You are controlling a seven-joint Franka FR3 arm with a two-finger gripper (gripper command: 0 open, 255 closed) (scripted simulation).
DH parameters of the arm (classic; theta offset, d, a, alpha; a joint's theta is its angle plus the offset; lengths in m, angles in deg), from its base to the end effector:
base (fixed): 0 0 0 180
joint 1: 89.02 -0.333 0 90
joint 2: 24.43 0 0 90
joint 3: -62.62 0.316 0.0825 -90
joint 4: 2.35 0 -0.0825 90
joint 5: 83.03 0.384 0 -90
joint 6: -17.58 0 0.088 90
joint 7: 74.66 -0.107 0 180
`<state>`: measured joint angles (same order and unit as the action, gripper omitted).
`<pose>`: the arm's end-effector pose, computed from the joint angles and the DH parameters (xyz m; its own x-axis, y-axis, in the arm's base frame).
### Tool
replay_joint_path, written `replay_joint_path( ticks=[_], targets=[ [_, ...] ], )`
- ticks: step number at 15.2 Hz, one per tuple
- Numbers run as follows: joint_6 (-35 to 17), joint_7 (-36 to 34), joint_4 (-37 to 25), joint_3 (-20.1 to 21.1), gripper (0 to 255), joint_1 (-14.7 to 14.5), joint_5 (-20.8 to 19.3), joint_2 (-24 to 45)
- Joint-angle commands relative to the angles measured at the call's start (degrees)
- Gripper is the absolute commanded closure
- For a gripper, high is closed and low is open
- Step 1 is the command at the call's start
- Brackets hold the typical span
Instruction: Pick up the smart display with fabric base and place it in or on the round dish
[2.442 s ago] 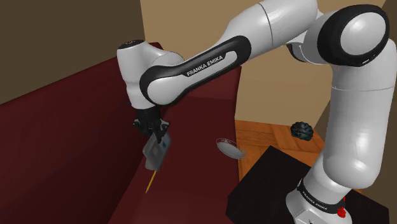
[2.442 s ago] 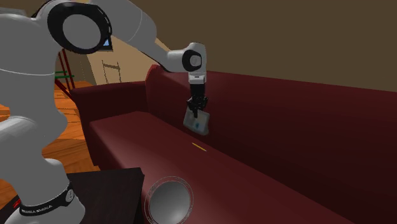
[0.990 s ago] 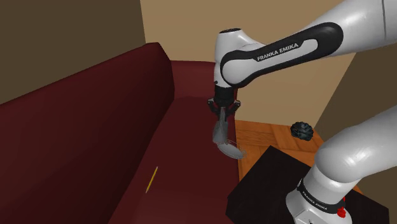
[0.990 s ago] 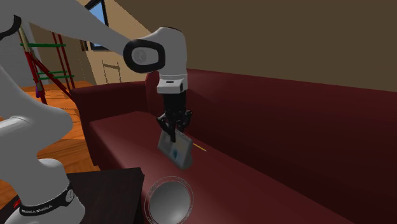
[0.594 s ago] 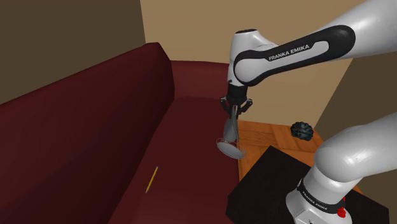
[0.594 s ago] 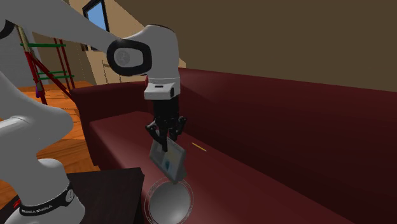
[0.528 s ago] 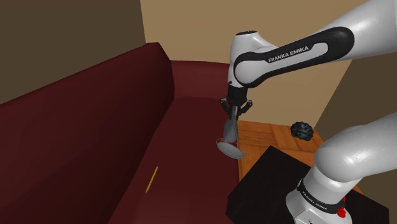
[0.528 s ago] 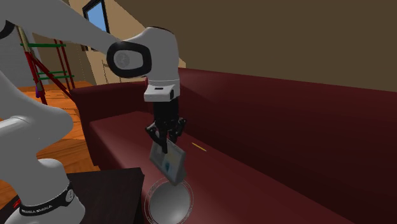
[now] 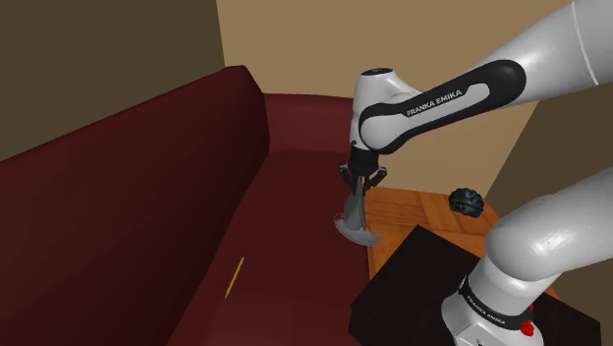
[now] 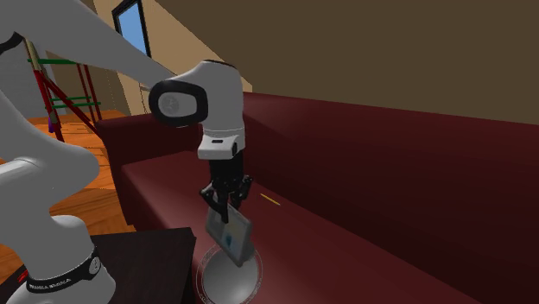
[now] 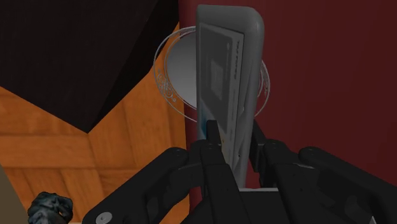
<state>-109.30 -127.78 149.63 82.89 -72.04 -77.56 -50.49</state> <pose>0.3855 0.0195 0.3787 0.5727 -0.8176 0.0605 -0.8198 -0.5707 0.0470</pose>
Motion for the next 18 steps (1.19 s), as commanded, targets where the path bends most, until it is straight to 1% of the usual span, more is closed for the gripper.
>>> replay_joint_path(
  ticks=[1,9,16,17,18],
  targets=[
    [-2.0,-0.3,0.9,0.4,255,0.1,-0.1,1.0],
    [-10.0,-1.8,3.9,1.9,255,0.9,-1.1,6.2],
    [-10.0,-1.8,3.9,1.8,255,0.9,-1.1,6.2],
    [-10.0,-1.8,3.9,1.9,0,0.9,-1.1,6.2],
    [-10.0,-1.8,3.9,1.9,0,0.9,-1.1,6.2]
  ],
)
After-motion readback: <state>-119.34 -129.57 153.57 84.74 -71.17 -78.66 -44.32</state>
